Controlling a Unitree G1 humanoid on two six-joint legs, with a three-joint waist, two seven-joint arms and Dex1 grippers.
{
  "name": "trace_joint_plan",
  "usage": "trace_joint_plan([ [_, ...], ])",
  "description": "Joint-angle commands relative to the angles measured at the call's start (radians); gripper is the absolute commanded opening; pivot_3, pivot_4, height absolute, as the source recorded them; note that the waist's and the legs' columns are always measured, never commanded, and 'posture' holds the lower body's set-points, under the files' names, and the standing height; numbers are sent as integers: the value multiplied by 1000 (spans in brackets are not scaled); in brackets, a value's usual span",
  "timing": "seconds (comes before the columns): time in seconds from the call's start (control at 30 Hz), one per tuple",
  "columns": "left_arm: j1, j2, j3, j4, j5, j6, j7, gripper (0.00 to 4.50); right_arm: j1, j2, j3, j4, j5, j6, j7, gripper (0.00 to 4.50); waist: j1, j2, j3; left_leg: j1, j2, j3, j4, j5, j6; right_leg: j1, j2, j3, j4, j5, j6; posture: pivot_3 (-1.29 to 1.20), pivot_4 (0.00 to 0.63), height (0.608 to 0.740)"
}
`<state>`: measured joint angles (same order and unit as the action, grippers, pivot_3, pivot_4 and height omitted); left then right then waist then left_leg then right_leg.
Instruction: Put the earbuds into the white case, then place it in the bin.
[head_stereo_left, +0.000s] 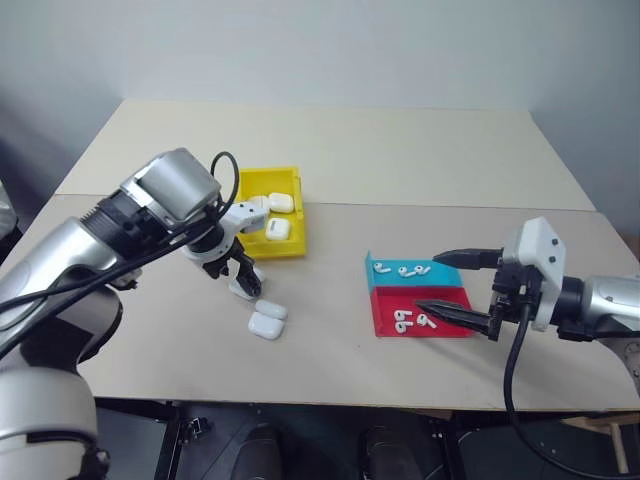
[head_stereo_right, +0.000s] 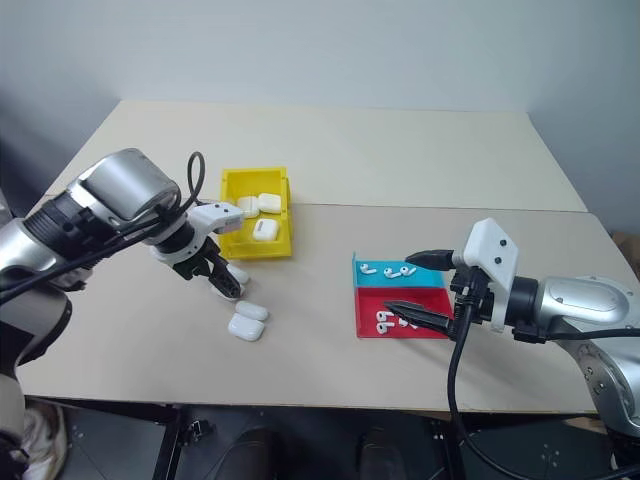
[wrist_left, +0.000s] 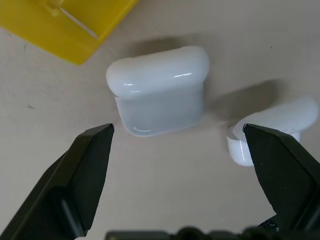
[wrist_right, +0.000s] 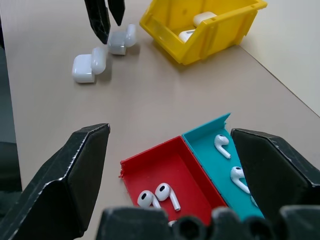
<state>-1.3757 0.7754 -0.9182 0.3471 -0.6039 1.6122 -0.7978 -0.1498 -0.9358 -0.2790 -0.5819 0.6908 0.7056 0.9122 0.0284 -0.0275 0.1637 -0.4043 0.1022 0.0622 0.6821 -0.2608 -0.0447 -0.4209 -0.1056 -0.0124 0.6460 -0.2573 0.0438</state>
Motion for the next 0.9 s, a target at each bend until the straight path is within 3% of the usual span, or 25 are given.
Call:
trace_joint_plan([
  [0.03, -11, -30, 31, 76, 26, 2, 43, 4500, 5, -5, -36, -37, 22, -10, -6, 4491, 0, 0, 0, 0, 0, 0, 0, 0, 0, 0, 0, 0, 0, 0, 0, 0, 150, 740],
  [0.53, 19, -71, 35, 120, -44, 2, 93, 4500, 16, -13, -47, -52, 50, -2, -16, 4491, -3, 0, 0, 0, 0, 0, 0, 0, 0, 0, 0, 0, 1, 0, 0, 0, 150, 740],
  [0.9, 64, -104, 102, 139, 2, 2, 178, 4500, 11, -19, -44, -53, 70, 3, -3, 4491, 0, 0, 0, 3, 0, 0, 1, 0, 0, 3, 0, 0, 2, 0, 0, 0, 150, 740],
])
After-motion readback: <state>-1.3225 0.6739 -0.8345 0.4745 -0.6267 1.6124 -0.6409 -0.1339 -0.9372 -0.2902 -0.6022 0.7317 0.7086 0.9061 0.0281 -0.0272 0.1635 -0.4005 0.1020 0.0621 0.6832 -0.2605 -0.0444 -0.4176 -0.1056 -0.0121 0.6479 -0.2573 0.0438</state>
